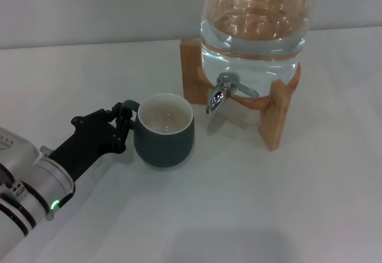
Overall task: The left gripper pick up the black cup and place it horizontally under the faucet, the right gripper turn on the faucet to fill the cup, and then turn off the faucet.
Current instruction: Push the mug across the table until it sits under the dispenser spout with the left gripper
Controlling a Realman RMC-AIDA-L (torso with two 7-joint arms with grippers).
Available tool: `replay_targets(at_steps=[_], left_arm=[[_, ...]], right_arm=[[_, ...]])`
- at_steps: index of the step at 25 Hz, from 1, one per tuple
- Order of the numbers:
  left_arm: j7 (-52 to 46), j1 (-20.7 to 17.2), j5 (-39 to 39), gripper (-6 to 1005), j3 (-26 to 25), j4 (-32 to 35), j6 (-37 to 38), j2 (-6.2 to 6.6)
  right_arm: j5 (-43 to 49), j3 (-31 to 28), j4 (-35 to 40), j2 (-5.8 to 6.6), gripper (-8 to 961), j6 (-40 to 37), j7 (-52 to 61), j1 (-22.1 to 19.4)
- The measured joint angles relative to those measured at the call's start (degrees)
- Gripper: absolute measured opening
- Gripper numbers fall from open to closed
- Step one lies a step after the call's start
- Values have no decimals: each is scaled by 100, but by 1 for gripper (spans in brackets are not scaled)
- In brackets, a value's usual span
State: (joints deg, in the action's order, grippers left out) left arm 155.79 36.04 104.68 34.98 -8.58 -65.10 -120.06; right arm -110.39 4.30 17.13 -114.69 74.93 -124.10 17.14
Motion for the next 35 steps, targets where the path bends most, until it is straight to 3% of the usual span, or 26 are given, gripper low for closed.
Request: replay_targets(at_steps=[35], left_arm=[[-24,367,-301,136,-2,-197,252,-53]], right_arm=[[9,0,-9,0,841,-5,-16,51]])
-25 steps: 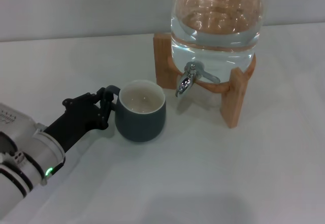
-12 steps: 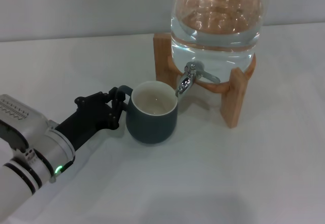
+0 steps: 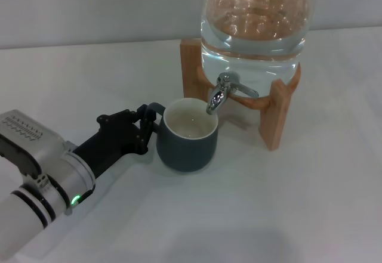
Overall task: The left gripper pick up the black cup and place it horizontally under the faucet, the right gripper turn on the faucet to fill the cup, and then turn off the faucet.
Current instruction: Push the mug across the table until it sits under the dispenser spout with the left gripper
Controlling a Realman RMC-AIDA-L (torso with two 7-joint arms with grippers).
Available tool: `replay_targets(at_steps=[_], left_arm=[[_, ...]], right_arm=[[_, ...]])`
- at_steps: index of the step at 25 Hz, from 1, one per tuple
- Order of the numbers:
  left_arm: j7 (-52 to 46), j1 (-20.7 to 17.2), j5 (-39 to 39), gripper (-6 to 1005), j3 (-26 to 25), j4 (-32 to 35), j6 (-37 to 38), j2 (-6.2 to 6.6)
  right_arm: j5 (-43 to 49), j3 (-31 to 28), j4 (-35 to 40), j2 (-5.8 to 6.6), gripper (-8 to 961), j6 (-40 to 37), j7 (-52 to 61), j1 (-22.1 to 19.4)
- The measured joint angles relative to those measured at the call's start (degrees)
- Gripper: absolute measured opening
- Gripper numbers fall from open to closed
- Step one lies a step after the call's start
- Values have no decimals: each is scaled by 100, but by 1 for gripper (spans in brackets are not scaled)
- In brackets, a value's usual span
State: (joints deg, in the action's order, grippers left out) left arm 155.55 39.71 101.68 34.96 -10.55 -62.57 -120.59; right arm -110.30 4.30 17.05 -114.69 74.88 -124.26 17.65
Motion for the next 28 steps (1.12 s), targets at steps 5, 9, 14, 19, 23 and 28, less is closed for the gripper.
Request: replay_targets(at_steps=[5,9,14,19,23,28], left_arm=[[-6,74,-58,136,1,-54,-8,8],[-84,111,-144,136,2,-66,-45,15],[-195,170,-279,136,5,-71,-48,23],[-264,207,-314,136,2,-69,-53,35],[-289,213,-316,136,2,-39,-54,35],[-307,233,-288,136,-8,10,-50,41]], right_arm=[[0,0,0,0,841,-1,-22,2],[0,0,0,0,841,-3,-32,2],[0,0,0,0,842,-6,-37,7],[0,0,0,0,842,-9,-37,10],[0,0,0,0,842,-9,-37,11],[-3,-3,0,0,841,-9,-37,11]])
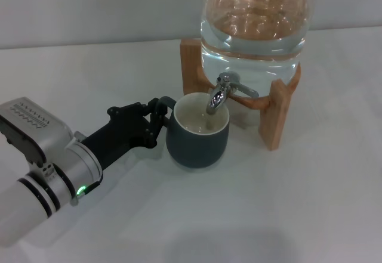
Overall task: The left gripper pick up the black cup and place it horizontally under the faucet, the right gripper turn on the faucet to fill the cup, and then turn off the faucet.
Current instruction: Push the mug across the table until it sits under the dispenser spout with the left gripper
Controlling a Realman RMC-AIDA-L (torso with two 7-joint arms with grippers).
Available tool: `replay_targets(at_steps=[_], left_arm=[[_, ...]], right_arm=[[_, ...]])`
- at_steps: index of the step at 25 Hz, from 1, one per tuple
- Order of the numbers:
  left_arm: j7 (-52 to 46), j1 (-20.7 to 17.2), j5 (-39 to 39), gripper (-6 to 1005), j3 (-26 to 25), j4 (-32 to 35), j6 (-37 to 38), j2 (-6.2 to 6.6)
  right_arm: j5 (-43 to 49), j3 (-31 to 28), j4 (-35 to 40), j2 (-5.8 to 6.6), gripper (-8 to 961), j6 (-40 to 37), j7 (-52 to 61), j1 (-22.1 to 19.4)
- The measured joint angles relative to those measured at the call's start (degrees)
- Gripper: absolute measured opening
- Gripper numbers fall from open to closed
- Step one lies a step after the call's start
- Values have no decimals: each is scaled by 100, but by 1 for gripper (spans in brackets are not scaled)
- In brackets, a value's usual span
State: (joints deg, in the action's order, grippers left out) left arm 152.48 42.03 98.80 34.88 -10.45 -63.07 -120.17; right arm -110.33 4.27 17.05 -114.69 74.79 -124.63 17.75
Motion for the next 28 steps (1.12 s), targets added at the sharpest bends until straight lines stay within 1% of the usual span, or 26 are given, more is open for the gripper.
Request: replay_targets(at_steps=[14,21,28], left_arm=[[1,30,9,135,1,37,60,-15],[1,-7,15,135,1,34,316,-23],[1,4,17,134,1,34,356,-24]], right_arm=[[-10,-20,0,0,842,-11,-9,0],[-11,-23,0,0,842,-18,-9,0],[-6,-20,0,0,841,-18,-9,0]])
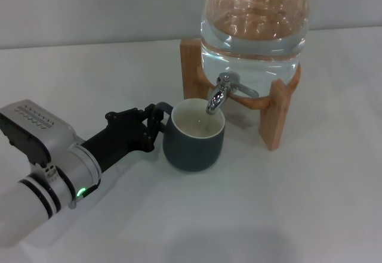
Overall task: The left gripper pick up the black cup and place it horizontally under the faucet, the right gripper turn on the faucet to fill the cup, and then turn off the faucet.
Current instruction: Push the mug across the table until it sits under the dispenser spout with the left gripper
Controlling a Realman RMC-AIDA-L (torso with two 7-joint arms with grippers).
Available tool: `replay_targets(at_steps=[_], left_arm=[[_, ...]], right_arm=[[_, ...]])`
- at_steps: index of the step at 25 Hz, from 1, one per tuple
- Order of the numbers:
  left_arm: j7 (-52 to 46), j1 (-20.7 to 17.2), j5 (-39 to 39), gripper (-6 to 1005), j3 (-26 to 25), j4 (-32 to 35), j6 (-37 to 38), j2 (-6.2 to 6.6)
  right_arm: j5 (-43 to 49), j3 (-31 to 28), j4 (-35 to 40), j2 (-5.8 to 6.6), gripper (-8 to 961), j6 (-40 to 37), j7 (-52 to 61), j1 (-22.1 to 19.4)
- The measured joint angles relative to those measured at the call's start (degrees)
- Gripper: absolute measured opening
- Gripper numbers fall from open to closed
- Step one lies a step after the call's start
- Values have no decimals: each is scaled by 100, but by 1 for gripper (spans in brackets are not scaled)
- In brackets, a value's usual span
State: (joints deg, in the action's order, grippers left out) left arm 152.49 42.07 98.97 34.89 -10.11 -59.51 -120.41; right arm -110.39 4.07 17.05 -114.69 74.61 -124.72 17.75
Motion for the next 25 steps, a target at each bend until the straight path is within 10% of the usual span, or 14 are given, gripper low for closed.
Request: replay_targets(at_steps=[25], left_arm=[[9,211,-25,133,-159,-26,265,-18]], right_arm=[[0,24,0,0,842,1,0,0]])
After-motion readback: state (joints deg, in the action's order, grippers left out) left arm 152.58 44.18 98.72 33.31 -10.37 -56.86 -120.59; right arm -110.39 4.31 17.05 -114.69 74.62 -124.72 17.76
